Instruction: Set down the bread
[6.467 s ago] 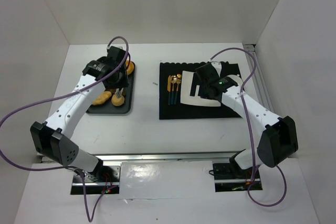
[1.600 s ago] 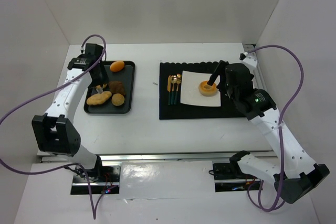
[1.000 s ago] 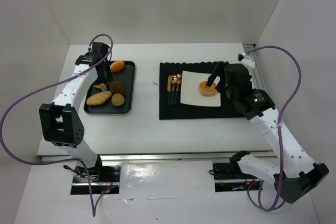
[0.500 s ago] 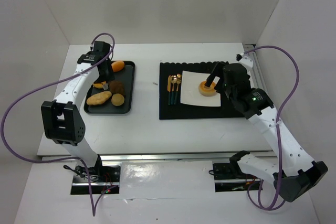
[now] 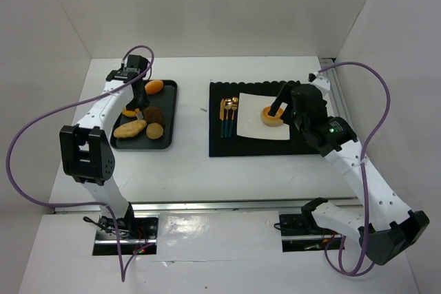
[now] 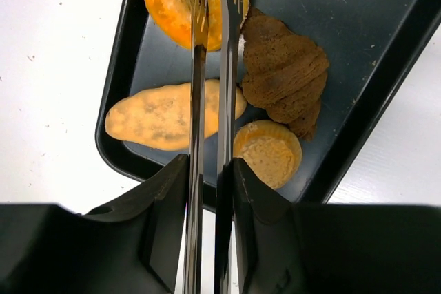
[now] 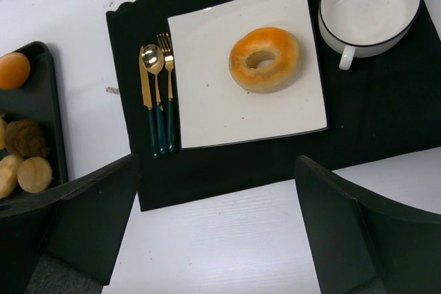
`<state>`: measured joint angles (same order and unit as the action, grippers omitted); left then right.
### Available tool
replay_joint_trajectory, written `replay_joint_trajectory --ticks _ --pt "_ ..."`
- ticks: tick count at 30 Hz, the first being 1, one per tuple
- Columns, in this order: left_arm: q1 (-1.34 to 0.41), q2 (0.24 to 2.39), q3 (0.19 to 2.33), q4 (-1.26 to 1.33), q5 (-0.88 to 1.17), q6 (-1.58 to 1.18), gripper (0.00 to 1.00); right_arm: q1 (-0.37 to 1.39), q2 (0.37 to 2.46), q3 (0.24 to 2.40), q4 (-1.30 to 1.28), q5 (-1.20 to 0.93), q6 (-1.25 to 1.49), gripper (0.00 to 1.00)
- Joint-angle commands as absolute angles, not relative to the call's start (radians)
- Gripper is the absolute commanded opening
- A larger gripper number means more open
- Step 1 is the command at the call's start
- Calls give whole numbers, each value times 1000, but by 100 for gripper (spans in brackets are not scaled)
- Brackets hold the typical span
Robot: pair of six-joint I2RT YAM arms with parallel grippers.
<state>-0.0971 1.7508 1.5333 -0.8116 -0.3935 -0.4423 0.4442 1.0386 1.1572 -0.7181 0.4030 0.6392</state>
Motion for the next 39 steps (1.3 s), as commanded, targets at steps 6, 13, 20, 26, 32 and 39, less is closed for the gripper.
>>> replay_joint_trajectory --ticks 6,13,20,26,32,39 --pt "-101 1629 1614 -857 -385 -426 6 440 1039 1158 -683 405 650 100" --pt "-162 1513 1647 -917 -385 -416 0 440 1039 1158 -673 396 650 100" --pt "-380 1457 1677 -914 -249 -434 0 440 1039 1184 -686 463 640 100" --pt "-612 1514 1681 -792 -107 -534 0 440 1005 1256 -756 590 620 100" --pt "-747 1716 1801 -741 -146 -571 0 431 940 1301 -820 647 611 100" --pt "-798 1911 1948 -699 -130 -571 0 431 911 1319 -873 680 611 100"
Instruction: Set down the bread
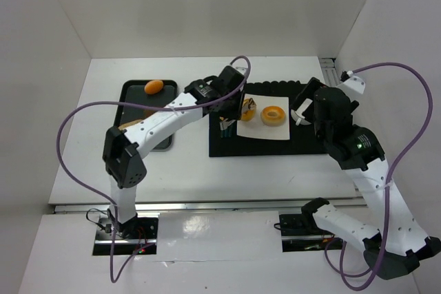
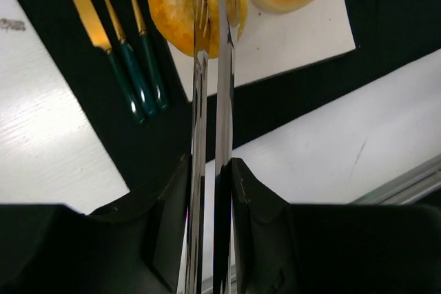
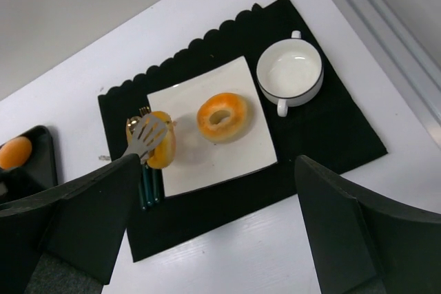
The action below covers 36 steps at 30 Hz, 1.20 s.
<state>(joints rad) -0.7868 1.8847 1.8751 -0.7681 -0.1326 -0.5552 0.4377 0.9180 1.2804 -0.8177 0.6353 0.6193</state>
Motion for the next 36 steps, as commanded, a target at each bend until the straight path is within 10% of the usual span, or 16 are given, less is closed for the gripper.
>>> replay_joint_trajectory --ticks 1,4,11,26,36 --pt "-798 1960 1977 -699 -144 -583 0 431 911 1319 -883 690 611 100" --pt "-798 2019 2025 -699 -144 -583 3 431 911 1330 -893 690 611 100" --pt "-807 2007 2034 -718 -169 -574 51 431 902 1319 -904 690 611 100" --pt "-807 1838 2019 -758 -227 -546 52 431 933 1301 -854 652 601 100" --pt "-727 1534 1398 -477 -528 -414 51 431 933 1250 -822 592 611 100"
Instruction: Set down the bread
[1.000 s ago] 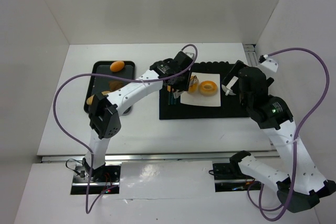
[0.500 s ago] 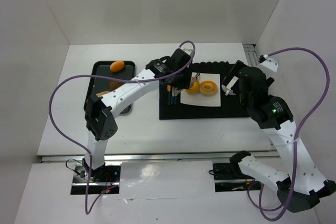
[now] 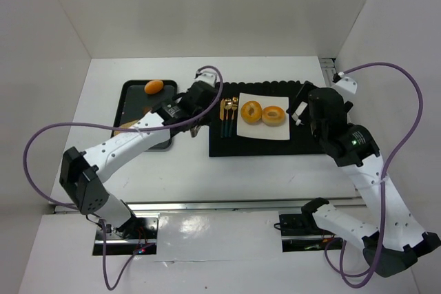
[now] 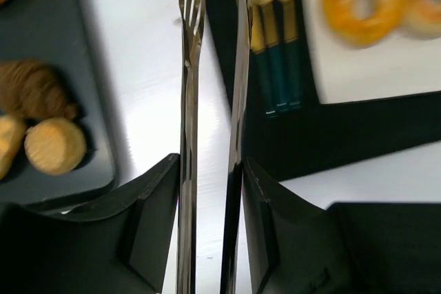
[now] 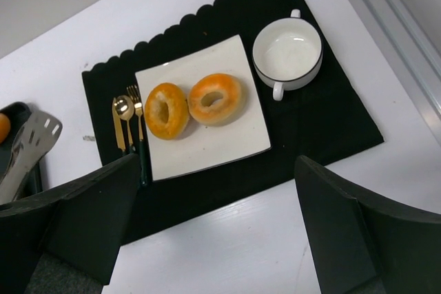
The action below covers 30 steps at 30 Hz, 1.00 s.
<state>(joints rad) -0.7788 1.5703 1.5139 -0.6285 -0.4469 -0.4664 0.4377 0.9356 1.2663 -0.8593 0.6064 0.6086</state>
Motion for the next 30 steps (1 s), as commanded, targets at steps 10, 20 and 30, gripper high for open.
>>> replay_joint_trajectory --ticks 10,20,30 --pt "-686 1508 1034 -291 -445 -518 59 431 960 1250 -795 569 611 100" --pt "-676 1453 1121 -467 -383 -552 100 431 1044 1223 -798 505 589 100" --pt "-583 1307 1289 -629 -307 -545 100 431 1247 1233 -861 514 629 100"
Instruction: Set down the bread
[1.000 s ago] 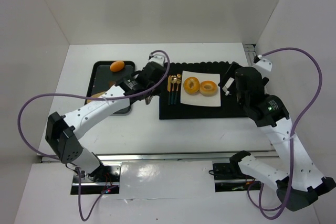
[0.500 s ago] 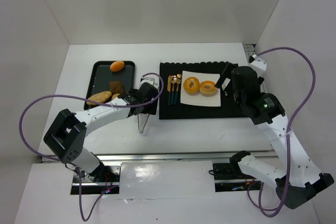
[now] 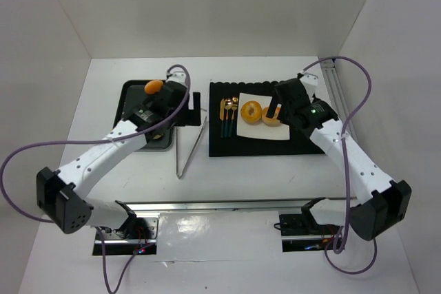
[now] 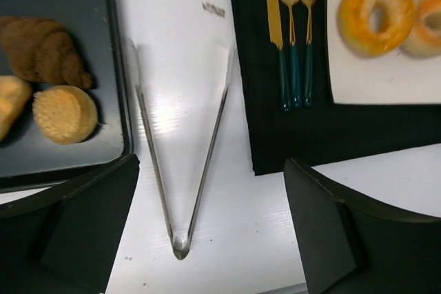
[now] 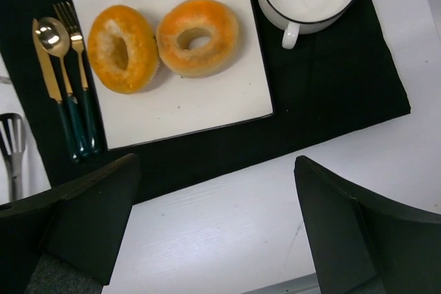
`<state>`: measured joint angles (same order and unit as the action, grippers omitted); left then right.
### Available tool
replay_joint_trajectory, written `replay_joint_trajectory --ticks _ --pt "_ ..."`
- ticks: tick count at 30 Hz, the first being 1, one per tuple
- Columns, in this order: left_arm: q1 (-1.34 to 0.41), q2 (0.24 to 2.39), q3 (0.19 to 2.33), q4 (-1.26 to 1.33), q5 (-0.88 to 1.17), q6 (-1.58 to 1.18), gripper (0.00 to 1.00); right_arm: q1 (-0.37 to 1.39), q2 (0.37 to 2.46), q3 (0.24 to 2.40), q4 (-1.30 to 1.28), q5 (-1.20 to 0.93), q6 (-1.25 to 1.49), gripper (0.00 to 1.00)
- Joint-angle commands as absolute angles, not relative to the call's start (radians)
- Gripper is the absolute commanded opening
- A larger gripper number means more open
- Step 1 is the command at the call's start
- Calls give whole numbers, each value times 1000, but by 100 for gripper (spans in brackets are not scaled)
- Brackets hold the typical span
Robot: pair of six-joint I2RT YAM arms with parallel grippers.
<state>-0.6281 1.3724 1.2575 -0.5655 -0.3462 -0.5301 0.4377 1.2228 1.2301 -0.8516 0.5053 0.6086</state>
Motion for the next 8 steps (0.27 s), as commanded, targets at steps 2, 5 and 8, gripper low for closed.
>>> replay_joint_trajectory --ticks 2,5,8 --pt "-551 1261 1289 -629 -260 -555 100 431 1259 1224 -861 514 629 100" --pt "-486 1217 1267 -638 -200 -566 100 431 1259 1200 -861 523 629 100" --pt "-436 1204 1246 -638 -148 -566 100 431 1269 1177 -842 523 629 100"
